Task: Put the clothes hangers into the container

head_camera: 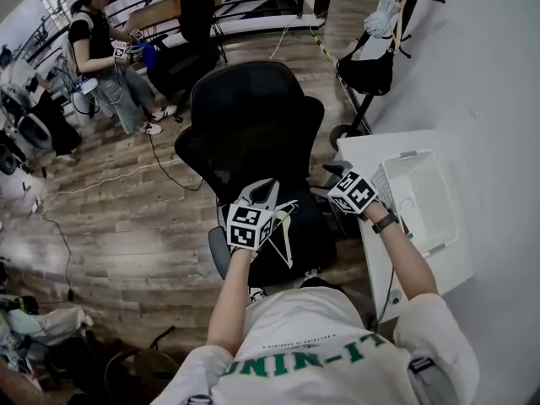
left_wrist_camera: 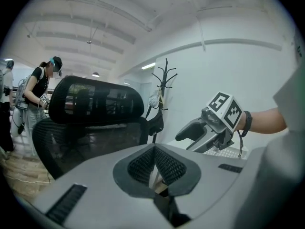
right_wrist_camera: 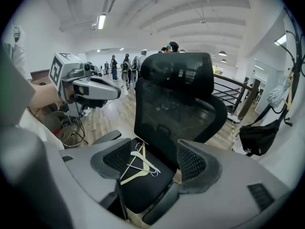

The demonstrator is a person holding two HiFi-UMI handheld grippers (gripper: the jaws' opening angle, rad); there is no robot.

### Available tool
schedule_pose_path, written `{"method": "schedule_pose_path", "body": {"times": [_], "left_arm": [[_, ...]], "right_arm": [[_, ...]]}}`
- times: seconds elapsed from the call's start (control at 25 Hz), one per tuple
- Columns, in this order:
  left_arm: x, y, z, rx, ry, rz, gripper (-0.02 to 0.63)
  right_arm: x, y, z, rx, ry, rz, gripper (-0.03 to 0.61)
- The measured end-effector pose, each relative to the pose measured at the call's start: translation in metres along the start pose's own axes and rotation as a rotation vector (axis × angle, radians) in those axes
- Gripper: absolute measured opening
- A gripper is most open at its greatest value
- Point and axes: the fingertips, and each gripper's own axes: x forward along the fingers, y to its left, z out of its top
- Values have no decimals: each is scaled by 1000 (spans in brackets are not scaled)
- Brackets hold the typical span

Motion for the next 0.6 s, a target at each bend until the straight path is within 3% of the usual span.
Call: {"method": "schedule_pose_path", "body": {"times": [0.28,0.6], "left_arm": [[-3,39,-46,-63,62,78,15],[12,80,-138,-155,190,125,14]], "right_arm": [[67,38,-14,21,39,101,313],[168,79,-96,162,156,206,311]]}}
